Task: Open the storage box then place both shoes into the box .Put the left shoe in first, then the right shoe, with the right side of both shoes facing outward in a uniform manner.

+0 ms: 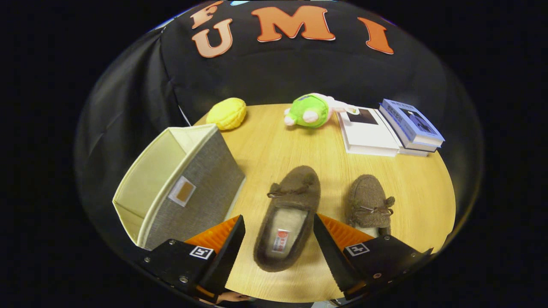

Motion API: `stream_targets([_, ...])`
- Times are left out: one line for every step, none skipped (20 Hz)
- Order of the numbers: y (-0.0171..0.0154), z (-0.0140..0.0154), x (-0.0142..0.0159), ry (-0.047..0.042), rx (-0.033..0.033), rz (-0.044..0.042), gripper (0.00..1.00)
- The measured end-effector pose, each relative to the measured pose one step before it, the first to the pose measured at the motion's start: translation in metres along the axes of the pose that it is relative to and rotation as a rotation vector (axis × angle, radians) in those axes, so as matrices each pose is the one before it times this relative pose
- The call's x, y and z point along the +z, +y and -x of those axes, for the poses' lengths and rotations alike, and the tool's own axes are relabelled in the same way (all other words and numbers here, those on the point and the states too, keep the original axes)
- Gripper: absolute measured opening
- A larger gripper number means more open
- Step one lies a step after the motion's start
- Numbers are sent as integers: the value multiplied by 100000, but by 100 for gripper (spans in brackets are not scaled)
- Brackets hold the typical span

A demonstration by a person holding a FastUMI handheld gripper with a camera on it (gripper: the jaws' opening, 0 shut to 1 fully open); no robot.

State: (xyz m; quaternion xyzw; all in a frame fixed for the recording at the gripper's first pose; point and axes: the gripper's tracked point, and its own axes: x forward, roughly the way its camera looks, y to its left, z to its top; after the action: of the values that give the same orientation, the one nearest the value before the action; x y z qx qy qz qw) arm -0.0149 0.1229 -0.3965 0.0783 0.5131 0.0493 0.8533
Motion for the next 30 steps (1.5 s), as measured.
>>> stream_targets([-723, -794, -524, 2186, -1687, -303, 94])
stream_targets([-446, -830, -466, 2008, -1190, -1006, 93])
stream_targets([-380, -883, -375, 2088, -690, -1323, 91])
stream_targets([-227, -731, -321, 1654, -76, -1478, 90])
stream_targets([30, -794, -143, 1514, 724, -1325, 86])
stream_targets([-263, -734, -108, 1512, -577, -1360, 83])
stream_targets([-402, -480, -115, 1039, -1422, -1189, 76])
stream_targets([-243, -527, 131, 64, -1066, -893, 72])
stream_targets([-352, -353, 281, -227, -1240, -901, 64])
stream_targets([4, -255, 291, -691, -414, -1299, 60])
stream_targets([-166, -326, 229, -439, -654, -946, 52])
stream_targets([-201, -311, 211, -669, -1170, -779, 47])
stream_targets([-143, -322, 83, -168, -900, -36, 39])
stream_targets([101, -360, -55, 144, 167, -459, 34])
stream_targets([77, -91, 3, -29, 149, -649, 26])
stream_targets([62, -121, 89, -395, 40, -955, 23])
stream_targets([-65, 31, 60, -230, -392, -413, 18])
stream_targets([-214, 22, 38, 19, -1048, -985, 16])
stream_targets([-81, 132, 27, 194, -307, -1176, 9])
stream_targets([164, 159, 114, 206, 641, -1813, 6])
stream_targets([314, 296, 112, 35, 1283, -1566, 4])
stream_targets([331, 459, 118, -573, 499, -1521, 4])
stream_targets([162, 463, 219, -525, -132, 296, 3])
stream_targets([151, 470, 268, -808, -192, 8, 3])
stream_targets([429, 551, 193, -432, 784, -860, 3])
stream_targets([741, 626, 258, -309, 1753, -1343, 4])
stream_targets([854, 722, 287, -304, 2162, -1059, 3])
stream_targets([668, 730, 356, -669, 1582, -778, 3])
stream_targets([694, 817, 446, -1016, 995, 198, 3])
stream_targets([666, 864, 551, -1576, 510, 26, 3])
